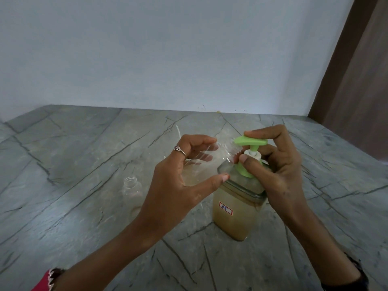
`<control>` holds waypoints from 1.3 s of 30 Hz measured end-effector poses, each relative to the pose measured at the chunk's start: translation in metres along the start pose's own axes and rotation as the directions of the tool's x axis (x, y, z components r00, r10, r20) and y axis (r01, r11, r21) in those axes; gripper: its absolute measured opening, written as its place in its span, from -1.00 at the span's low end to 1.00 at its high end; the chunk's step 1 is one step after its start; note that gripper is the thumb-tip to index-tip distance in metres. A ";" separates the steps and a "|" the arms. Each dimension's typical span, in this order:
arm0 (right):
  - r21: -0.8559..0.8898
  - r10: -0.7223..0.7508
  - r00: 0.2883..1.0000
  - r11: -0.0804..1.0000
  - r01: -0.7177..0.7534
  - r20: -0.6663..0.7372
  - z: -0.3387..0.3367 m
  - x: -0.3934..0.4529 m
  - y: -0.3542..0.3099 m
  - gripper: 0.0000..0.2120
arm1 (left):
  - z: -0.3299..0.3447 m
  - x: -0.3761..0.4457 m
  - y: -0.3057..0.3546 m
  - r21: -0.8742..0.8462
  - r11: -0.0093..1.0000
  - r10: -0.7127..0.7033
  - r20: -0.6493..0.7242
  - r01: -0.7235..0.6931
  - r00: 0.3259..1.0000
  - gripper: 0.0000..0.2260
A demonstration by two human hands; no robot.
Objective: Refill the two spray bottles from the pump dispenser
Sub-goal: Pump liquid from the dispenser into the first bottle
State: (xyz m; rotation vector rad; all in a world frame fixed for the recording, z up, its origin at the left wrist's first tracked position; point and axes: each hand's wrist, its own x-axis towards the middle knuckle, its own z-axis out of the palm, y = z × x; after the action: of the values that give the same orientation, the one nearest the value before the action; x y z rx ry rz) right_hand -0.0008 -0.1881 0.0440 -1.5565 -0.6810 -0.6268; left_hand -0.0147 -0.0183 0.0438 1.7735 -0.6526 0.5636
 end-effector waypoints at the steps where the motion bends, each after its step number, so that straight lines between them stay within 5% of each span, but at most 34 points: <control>1: -0.010 -0.004 1.000 1.000 0.004 0.002 0.000 0.000 0.000 -0.77 | 0.000 0.000 0.000 -0.004 1.000 -0.002 -0.001 0.002 1.000 -0.60; 11: 0.023 -0.017 1.000 1.000 0.017 -0.001 -0.001 0.000 0.000 -0.68 | 0.000 0.000 0.001 -0.031 0.999 -0.013 -0.002 0.013 1.000 -0.60; 20: -0.011 0.012 0.999 1.000 -0.012 -0.050 -0.001 0.007 -0.005 -0.86 | 0.002 -0.001 0.000 -0.029 1.000 -0.011 0.016 0.011 1.000 -0.59; 39: 0.022 -0.023 1.000 0.999 0.023 -0.011 0.001 0.001 -0.003 -0.73 | 0.000 -0.001 0.001 -0.019 1.000 -0.008 -0.001 0.008 1.000 -0.60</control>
State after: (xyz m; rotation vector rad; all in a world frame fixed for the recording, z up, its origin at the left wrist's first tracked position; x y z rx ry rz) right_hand -0.0022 -0.1870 0.0461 -1.5257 -0.6969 -0.6422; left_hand -0.0154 -0.0186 0.0438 1.7578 -0.6479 0.5509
